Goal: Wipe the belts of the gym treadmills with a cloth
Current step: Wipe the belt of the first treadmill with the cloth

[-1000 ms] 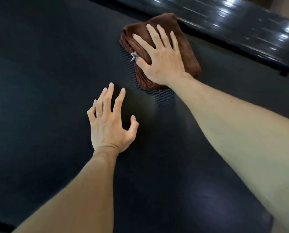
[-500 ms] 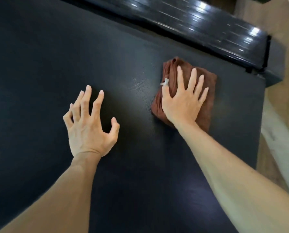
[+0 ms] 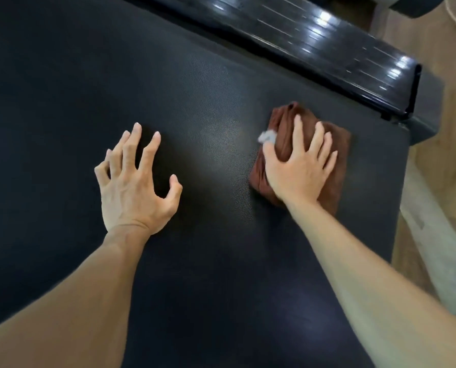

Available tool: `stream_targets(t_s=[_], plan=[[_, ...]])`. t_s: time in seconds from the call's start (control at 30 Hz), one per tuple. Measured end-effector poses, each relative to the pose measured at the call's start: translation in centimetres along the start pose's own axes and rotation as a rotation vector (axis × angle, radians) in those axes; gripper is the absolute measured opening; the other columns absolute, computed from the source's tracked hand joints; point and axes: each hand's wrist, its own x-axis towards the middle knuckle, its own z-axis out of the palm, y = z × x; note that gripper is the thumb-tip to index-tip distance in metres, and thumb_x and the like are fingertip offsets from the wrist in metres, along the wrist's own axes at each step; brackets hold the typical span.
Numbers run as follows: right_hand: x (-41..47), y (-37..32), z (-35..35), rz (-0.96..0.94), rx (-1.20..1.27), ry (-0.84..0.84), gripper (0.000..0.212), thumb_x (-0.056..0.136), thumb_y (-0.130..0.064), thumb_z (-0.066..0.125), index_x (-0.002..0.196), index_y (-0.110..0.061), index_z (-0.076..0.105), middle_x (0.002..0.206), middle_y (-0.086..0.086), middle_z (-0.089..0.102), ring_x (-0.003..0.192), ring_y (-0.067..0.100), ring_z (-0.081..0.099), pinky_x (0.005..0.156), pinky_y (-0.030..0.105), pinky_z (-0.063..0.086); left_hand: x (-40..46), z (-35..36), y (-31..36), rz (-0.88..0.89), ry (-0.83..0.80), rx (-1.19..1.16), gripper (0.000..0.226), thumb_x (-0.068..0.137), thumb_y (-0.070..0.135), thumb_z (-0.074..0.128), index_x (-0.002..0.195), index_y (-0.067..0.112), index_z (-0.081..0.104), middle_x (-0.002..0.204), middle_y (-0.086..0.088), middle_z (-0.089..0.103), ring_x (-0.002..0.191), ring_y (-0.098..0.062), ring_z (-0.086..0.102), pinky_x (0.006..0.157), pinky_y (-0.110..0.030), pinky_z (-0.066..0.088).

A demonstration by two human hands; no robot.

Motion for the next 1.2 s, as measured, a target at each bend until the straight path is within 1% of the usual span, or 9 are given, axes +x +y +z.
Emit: stream_targets(t_s=[0.07,0.13,0.33,0.4,0.5,0.63,0.83,0.93,1.2], plan=[[3.8,-2.2,-0.2,0.108,0.039,-0.025,0.083,0.093,-0.078,0.027,0.165,-0.038,0.020,0.174,0.008,0.011,0.160,0.034,0.005,0.127,0.058,0.002,0.1,0.1,0.1,0.005,0.006,-0.008,0.074,0.088,0.054,0.044,0.156,0.027,0.034,0.168,0.001,0.018,0.154,-0.023,0.018,0.119,-0.049,0.020],[5.7,-3.7,-0.2,0.100,0.030,-0.046,0.082,0.095,-0.077,0.026,0.166,-0.036,0.016,0.174,0.008,0.008,0.160,0.035,0.002,0.127,0.059,0.000,0.0,0.1,0.1,0.005,0.012,-0.008,0.074,0.088,0.054,0.044,0.156,0.027,0.034,0.168,0.001,0.018,0.154,-0.023,0.018,0.120,-0.048,0.020],[-2.8,0.7,-0.1,-0.258,-0.018,-0.002,0.079,0.094,-0.072,0.033,0.164,-0.036,0.024,0.173,0.006,0.014,0.160,0.029,0.008,0.129,0.054,0.004,-0.1,0.1,0.1,-0.001,0.006,-0.012,0.075,0.087,0.054,0.045,0.156,0.027,0.034,0.169,0.002,0.018,0.155,-0.022,0.018,0.120,-0.048,0.019],[-4.7,2.1,0.0,-0.239,-0.045,-0.031,0.080,0.094,-0.073,0.034,0.165,-0.036,0.022,0.174,0.005,0.011,0.160,0.029,0.005,0.129,0.053,0.003,-0.2,0.0,0.1,-0.007,-0.003,-0.011,0.073,0.089,0.051,0.051,0.156,0.027,0.033,0.169,0.001,0.017,0.155,-0.022,0.017,0.120,-0.048,0.019],[-1.0,0.9,0.1,-0.098,-0.045,-0.054,0.081,0.094,-0.075,0.029,0.165,-0.038,0.016,0.174,0.007,0.007,0.160,0.031,0.002,0.129,0.053,-0.002,0.0,0.1,0.1,-0.002,-0.006,0.000,0.074,0.090,0.047,0.059,0.157,0.026,0.034,0.169,0.001,0.017,0.155,-0.022,0.018,0.120,-0.048,0.020],[5.8,-1.2,-0.3,0.045,0.008,-0.061,0.081,0.097,-0.075,0.028,0.166,-0.035,0.013,0.174,0.009,0.006,0.160,0.032,0.000,0.128,0.055,-0.004,-0.1,0.3,0.1,-0.009,0.014,0.000,0.074,0.089,0.053,0.048,0.156,0.027,0.034,0.169,0.002,0.018,0.155,-0.022,0.018,0.119,-0.047,0.020],[-1.1,1.9,0.0,-0.106,-0.016,0.051,0.078,0.097,-0.072,0.032,0.164,-0.033,0.027,0.172,0.009,0.018,0.159,0.031,0.012,0.129,0.054,0.005,0.0,0.1,0.0,-0.007,-0.008,0.003,0.076,0.087,0.053,0.046,0.157,0.026,0.034,0.169,0.001,0.017,0.156,-0.022,0.017,0.120,-0.048,0.020],[-3.2,3.6,0.2,-0.138,-0.048,0.025,0.077,0.097,-0.071,0.031,0.164,-0.033,0.026,0.173,0.006,0.017,0.160,0.028,0.011,0.129,0.053,0.004,0.0,0.0,0.1,-0.015,-0.018,0.007,0.076,0.087,0.053,0.047,0.157,0.026,0.034,0.169,0.001,0.016,0.156,-0.022,0.016,0.120,-0.048,0.021],[7.4,1.3,-0.3,-0.080,-0.015,0.000,0.075,0.100,-0.068,0.027,0.166,-0.033,0.020,0.174,0.006,0.011,0.161,0.028,0.005,0.128,0.055,0.000,0.1,0.0,0.1,-0.010,-0.018,0.001,0.076,0.087,0.052,0.047,0.157,0.026,0.034,0.170,0.001,0.016,0.156,-0.021,0.016,0.120,-0.048,0.021]])
